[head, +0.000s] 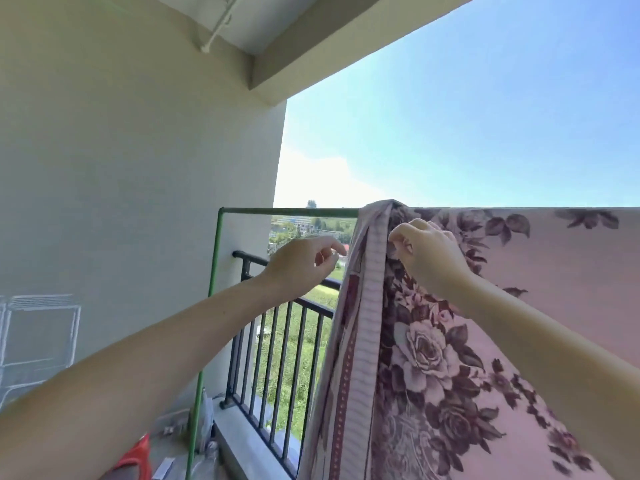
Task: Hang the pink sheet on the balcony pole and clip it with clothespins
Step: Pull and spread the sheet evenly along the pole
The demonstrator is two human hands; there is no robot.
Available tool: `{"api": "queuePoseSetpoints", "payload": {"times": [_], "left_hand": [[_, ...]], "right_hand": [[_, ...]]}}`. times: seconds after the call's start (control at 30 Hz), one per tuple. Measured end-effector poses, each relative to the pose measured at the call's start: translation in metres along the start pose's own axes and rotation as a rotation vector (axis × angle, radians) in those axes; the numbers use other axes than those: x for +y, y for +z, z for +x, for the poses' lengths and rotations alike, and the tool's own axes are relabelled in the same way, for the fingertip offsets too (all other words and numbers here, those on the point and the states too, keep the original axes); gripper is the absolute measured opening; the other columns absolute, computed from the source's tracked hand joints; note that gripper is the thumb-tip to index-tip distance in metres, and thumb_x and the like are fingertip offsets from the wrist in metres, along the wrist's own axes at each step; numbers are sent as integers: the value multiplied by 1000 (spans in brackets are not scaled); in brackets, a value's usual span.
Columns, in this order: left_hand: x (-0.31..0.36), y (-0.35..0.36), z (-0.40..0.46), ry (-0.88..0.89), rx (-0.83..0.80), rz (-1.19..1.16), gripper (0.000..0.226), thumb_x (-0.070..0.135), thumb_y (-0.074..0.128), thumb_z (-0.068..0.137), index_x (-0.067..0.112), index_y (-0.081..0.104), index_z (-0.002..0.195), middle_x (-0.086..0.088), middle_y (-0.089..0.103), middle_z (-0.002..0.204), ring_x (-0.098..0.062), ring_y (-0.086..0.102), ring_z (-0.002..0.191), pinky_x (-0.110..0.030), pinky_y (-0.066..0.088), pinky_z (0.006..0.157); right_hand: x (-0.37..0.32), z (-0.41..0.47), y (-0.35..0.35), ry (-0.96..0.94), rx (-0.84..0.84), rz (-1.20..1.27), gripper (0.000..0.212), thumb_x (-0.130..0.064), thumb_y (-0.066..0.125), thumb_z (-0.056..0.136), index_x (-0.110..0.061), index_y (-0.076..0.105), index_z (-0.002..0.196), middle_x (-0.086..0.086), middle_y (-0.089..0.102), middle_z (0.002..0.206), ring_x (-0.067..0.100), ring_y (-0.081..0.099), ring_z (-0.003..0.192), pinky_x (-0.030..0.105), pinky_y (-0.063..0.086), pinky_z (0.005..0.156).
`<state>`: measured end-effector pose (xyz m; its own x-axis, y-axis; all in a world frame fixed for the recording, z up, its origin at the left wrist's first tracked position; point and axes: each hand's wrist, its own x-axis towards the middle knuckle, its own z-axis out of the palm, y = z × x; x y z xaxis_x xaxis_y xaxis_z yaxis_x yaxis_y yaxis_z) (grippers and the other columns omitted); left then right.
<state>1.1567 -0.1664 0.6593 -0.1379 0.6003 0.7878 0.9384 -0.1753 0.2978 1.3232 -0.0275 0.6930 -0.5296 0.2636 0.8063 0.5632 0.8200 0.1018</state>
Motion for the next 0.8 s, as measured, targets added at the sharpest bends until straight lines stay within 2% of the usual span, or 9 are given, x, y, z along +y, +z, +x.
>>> {"api": "queuePoseSetpoints", "payload": {"times": [0.13, 0.27, 0.33, 0.4, 0.47, 0.57, 0.63, 0.7, 0.8], "left_hand": [[-64, 16, 52, 162, -3, -24, 19, 16, 51, 89, 22, 65, 100, -3, 65, 81, -20, 59, 72, -36, 50, 66], [-120, 39, 103, 353, -13, -110, 21, 13, 51, 89, 23, 66, 98, 0, 66, 82, -9, 54, 62, -34, 51, 63], [-140, 50, 127, 431, -52, -212, 21, 11, 51, 88, 20, 66, 99, -1, 66, 85, -16, 59, 72, -40, 53, 69], [-154, 59, 151, 504, -84, -289, 20, 9, 51, 88, 17, 66, 100, 1, 65, 89, -17, 60, 80, -42, 52, 76], [-160, 66, 176, 595, -86, -357, 20, 8, 52, 88, 15, 66, 100, 5, 61, 87, -15, 59, 82, -41, 51, 79], [-158, 75, 206, 702, -50, -459, 32, -5, 46, 85, 12, 65, 104, 5, 59, 91, -14, 58, 88, -36, 50, 84], [-153, 82, 218, 772, -70, -493, 43, -9, 39, 83, 15, 62, 112, -2, 62, 104, -17, 58, 95, -32, 49, 85], [-147, 89, 229, 843, -107, -492, 50, -7, 37, 84, 21, 58, 119, -4, 60, 118, -19, 58, 103, -33, 48, 88], [-141, 102, 251, 908, -143, -469, 44, 7, 44, 91, 21, 46, 132, -2, 51, 133, -14, 50, 116, -23, 37, 95]], "right_hand": [[5, 36, 42, 110, -3, -18, 23, -22, 45, 93, -17, 60, 109, 3, 59, 108, 19, 57, 91, 40, 53, 81], [-1, 53, 81, 268, 26, 1, 30, -33, 48, 92, -12, 61, 109, 3, 62, 105, 17, 59, 86, 33, 52, 79], [-12, 64, 101, 364, -2, -13, 59, -55, 43, 85, -9, 56, 119, 6, 65, 108, 16, 62, 82, 34, 56, 77], [-23, 78, 116, 455, -28, -103, 86, -71, 37, 76, -5, 47, 129, 10, 68, 100, 15, 64, 65, 34, 59, 63], [-31, 93, 122, 531, 7, -171, 74, -61, 46, 81, -1, 49, 125, 9, 67, 75, 16, 58, 48, 32, 54, 49], [-37, 101, 115, 551, 81, -224, 25, -32, 53, 91, -13, 57, 76, 5, 57, 53, 15, 45, 38, 31, 41, 41], [-37, 98, 101, 552, 93, -294, 29, -21, 53, 92, -15, 53, 64, 3, 55, 49, 14, 47, 35, 22, 40, 36], [-36, 98, 76, 556, 128, -399, 25, -17, 53, 92, -13, 57, 68, 1, 50, 46, 13, 45, 33, 14, 32, 33], [-16, 111, 31, 573, 346, -659, 24, -12, 52, 90, -3, 59, 69, 11, 48, 56, 28, 47, 58, 29, 27, 52]]}}
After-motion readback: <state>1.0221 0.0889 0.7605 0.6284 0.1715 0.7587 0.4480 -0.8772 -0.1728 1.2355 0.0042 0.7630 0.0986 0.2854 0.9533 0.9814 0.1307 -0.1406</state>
